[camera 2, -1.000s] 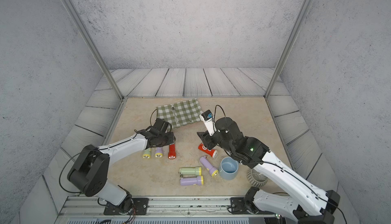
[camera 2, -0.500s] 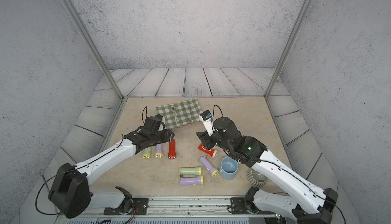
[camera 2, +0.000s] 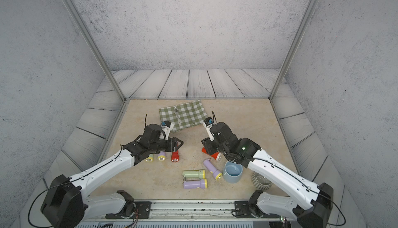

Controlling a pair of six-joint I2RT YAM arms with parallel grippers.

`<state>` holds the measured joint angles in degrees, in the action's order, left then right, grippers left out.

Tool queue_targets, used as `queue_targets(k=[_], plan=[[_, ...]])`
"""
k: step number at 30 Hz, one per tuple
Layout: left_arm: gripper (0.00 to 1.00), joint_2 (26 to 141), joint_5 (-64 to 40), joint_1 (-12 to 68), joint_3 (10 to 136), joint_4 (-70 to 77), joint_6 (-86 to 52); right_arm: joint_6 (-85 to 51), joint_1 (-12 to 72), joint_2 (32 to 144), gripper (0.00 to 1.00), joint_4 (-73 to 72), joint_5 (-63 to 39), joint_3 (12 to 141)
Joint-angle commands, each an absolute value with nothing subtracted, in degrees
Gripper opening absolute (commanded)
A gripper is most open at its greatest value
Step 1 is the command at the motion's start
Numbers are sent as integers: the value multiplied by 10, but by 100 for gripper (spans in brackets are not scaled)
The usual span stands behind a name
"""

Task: Close the plug at the bottom of the flashlight
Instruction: Place the flashlight at the center of the board, then adjust the flashlight at the center of the board.

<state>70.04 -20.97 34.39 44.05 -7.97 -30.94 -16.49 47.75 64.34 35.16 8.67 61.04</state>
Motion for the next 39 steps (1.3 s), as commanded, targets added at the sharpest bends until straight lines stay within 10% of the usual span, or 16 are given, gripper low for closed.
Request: queue_targets(k=[1,16,29,39], plan=[[51,702,-248,361,443,-52,-280,-209,454,641,60,376,99,585],[50,801,-264,422,453,1,-291,-173,362,763,59,424,64,613],[49,913,-267,458,494,47,-362,-152,323,833,18,363,4,609],[50,1002,-245,473,538,34,-391,-150,282,871,18,338,-20,606]])
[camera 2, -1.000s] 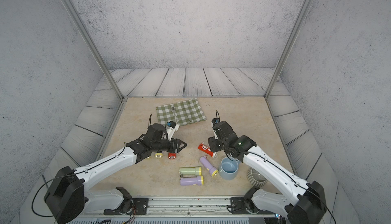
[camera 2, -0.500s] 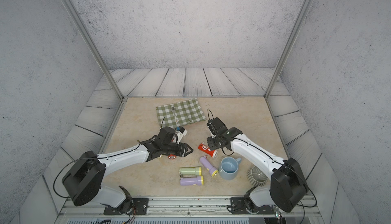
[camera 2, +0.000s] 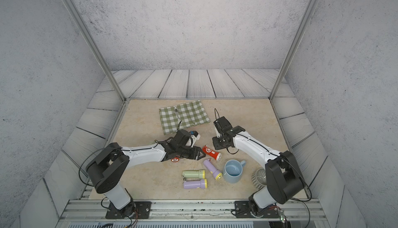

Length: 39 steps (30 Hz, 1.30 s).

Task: Close the plug at the bottom of the flashlight
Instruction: Adjust the flashlight at the center of the board.

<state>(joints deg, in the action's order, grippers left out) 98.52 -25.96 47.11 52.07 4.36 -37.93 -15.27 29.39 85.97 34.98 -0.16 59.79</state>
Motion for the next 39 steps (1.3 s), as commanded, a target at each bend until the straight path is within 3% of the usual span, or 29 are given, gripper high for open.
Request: queue_targets(k=[1,18,39], plan=[[50,1007,-244,473,543,33,-392,-151,279,876,18,337,-23,607],[49,1124,-269,473,647,26,-393,-150,225,947,12,331,-91,613],[49,1312,-344,456,900,-18,-387,-144,181,983,12,358,-51,618]])
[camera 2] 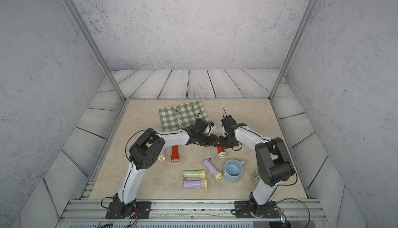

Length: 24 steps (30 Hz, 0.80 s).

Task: Close the plug at the bottom of the flashlight
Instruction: Adjust the flashlight at the center of the board.

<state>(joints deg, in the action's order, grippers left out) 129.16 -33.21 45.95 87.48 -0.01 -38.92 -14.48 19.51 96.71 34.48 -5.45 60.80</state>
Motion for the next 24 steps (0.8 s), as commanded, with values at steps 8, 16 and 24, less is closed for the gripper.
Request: queue_targets(k=[8,16,24], plan=[[50,1332,-346,452,951,-49,-379,-151,174,987,11,338,-72,616],[51,1298,-312,452,912,-79,-357,-165,163,971,11,291,-158,597],[54,1278,-295,452,891,-86,-354,-179,157,959,11,277,-216,597]])
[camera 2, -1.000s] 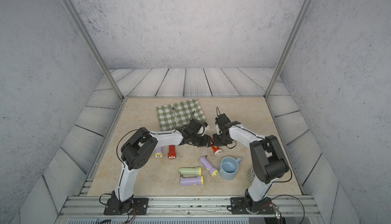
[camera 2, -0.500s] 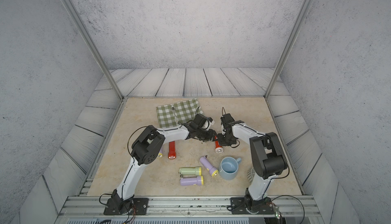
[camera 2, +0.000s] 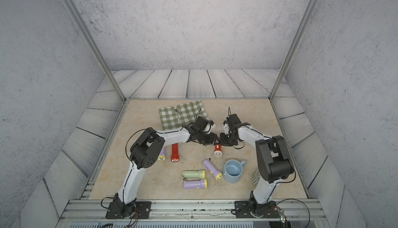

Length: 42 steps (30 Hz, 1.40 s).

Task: Close the plug at the bottom of the flashlight
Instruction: Adjust the flashlight at the center of the board, then pick up the flashlight from the center of the board.

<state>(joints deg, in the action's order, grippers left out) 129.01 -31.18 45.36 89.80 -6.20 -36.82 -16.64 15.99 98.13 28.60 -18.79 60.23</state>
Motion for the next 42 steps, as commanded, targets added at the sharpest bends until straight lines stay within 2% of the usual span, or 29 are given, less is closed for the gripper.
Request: queue_targets(k=[1,8,12,23,36,40,42], plan=[[55,1279,-292,453,893,-90,-354,-181,155,952,11,279,-207,594],[55,1293,-271,459,933,-130,-341,-198,148,839,12,268,-71,549],[55,1302,-265,467,963,-156,-333,-205,147,791,14,253,-26,528],[55,1329,-171,492,1018,-265,-301,-216,145,771,16,235,-33,516],[55,1400,-132,508,1113,-340,-284,-225,136,732,18,219,-31,500],[46,1401,-131,509,1114,-341,-280,-228,134,735,19,215,-38,498],[45,1399,-126,511,1109,-338,-279,-229,132,736,19,213,-41,498]])
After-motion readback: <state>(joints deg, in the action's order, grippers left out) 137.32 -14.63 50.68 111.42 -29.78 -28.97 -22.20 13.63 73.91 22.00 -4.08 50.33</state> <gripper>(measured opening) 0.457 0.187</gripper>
